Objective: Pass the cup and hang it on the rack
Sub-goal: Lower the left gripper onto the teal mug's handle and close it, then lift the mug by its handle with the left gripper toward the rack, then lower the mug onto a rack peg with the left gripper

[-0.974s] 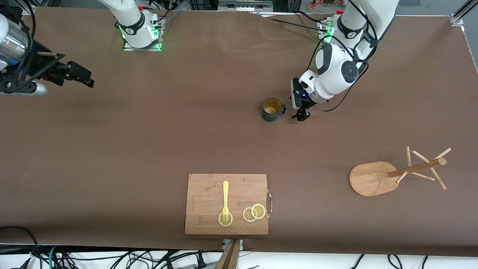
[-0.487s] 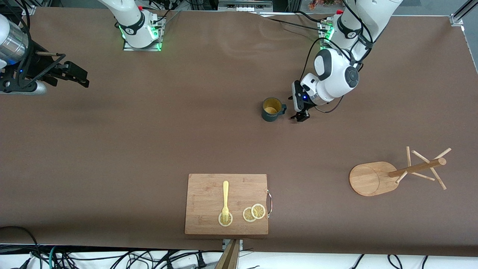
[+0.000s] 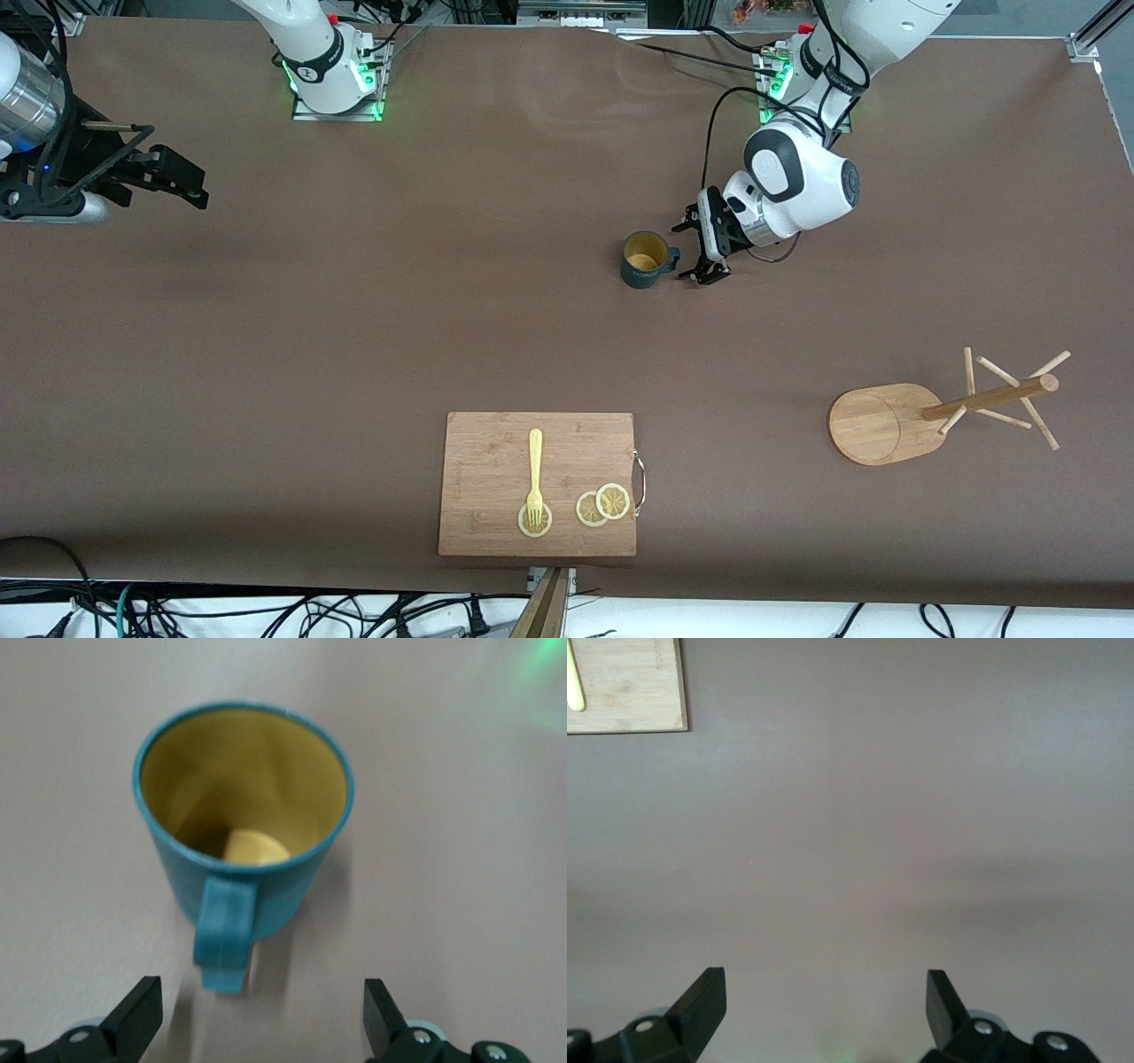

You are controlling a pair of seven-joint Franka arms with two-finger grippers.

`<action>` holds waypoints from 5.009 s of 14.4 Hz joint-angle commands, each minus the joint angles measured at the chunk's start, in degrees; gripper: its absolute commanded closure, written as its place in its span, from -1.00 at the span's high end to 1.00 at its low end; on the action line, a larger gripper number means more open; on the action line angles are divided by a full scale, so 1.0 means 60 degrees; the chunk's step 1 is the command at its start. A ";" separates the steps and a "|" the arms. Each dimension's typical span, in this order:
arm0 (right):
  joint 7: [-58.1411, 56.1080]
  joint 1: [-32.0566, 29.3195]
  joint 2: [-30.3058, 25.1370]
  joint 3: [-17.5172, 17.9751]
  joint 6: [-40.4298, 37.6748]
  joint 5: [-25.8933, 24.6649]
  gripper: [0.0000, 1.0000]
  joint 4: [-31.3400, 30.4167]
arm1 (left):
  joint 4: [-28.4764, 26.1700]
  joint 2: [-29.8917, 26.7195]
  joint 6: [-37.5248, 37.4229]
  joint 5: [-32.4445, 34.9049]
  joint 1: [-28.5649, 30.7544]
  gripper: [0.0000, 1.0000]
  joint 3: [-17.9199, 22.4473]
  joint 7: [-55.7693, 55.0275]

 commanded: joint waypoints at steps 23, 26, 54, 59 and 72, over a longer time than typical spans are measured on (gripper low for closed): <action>0.0057 -0.0163 0.0288 0.0035 0.0102 0.0189 0.99 0.0233 | 0.0443 0.0987 -0.1077 -0.3266 0.0157 0.30 0.0412 0.3742; 0.0042 -0.0280 0.0478 -0.0038 0.0088 0.0116 1.00 0.0233 | 0.0444 0.0987 -0.1077 -0.3280 0.0157 -0.41 0.0412 0.3669; 0.0115 -0.0515 0.0508 -0.0039 0.0161 0.0262 0.99 0.0233 | 0.2860 -0.1694 -1.0317 0.2141 0.2763 -1.00 0.4966 -1.3643; 0.0101 -0.0515 0.0508 -0.0024 0.0175 0.0262 0.99 0.0233 | 0.3093 -0.0948 -1.1564 0.0823 0.3583 -1.00 0.5510 -1.4261; 0.0057 -0.0486 0.0508 -0.0024 0.0263 0.0248 0.99 0.0233 | 0.4997 0.1556 -1.3234 -0.0906 0.4712 -1.00 0.5510 -1.4115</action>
